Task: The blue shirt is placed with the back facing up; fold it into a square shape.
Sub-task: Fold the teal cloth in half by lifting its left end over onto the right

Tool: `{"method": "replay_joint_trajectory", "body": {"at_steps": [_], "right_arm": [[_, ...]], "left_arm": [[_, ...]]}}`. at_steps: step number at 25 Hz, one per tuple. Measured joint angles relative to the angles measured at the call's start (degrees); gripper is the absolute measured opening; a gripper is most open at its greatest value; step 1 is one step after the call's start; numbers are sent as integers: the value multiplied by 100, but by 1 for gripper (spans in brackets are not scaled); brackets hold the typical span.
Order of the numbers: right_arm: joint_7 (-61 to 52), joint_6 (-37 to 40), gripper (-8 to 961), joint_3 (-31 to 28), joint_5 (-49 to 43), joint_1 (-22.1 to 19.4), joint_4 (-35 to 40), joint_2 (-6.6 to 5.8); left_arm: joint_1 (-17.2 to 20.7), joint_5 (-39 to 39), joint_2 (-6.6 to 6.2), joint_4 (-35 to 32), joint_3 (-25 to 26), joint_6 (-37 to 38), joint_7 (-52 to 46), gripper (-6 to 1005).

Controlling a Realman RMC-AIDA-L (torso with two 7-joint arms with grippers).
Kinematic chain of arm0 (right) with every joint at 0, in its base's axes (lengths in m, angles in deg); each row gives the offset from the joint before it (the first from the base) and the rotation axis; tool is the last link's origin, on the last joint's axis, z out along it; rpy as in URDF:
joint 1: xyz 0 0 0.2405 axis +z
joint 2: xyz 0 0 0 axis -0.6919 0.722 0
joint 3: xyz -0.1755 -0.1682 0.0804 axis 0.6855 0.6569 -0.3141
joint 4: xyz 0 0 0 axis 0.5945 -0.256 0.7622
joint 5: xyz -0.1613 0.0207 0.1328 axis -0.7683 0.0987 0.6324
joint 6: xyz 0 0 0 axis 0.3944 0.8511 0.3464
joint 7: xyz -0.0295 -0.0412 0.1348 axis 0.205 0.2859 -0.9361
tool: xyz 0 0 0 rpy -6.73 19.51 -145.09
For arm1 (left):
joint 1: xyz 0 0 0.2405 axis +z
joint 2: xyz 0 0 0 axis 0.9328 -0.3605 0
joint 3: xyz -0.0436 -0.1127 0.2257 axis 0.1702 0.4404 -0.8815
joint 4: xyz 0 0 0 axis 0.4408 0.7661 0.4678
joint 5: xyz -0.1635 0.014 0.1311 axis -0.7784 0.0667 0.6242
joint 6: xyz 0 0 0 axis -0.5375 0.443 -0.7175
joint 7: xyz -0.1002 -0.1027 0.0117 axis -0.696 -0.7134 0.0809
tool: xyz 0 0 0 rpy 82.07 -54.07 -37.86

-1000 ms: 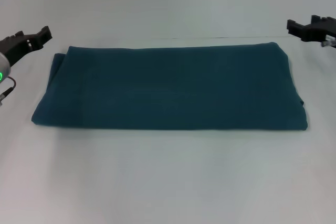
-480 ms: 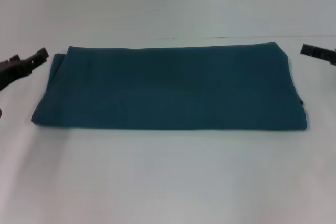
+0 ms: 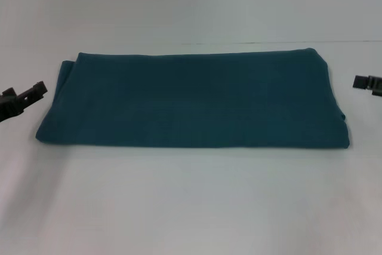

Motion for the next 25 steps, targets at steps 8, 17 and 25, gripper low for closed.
{"method": "replay_joint_trajectory", "body": {"at_steps": [8,17,25], "right_arm": [[-144,193,885,-16,-247,37,179,-15],[-152,-23,883,7,-266,116,181,2],[-193,-63,883,24,-616,170,123,35]], "left_arm": [[212,390,33,-413,33,396,-457,882],[243,995,32,-765,13,621,-1108,881],[226,1015,35,-740,-80,703,-1172,881]]}}
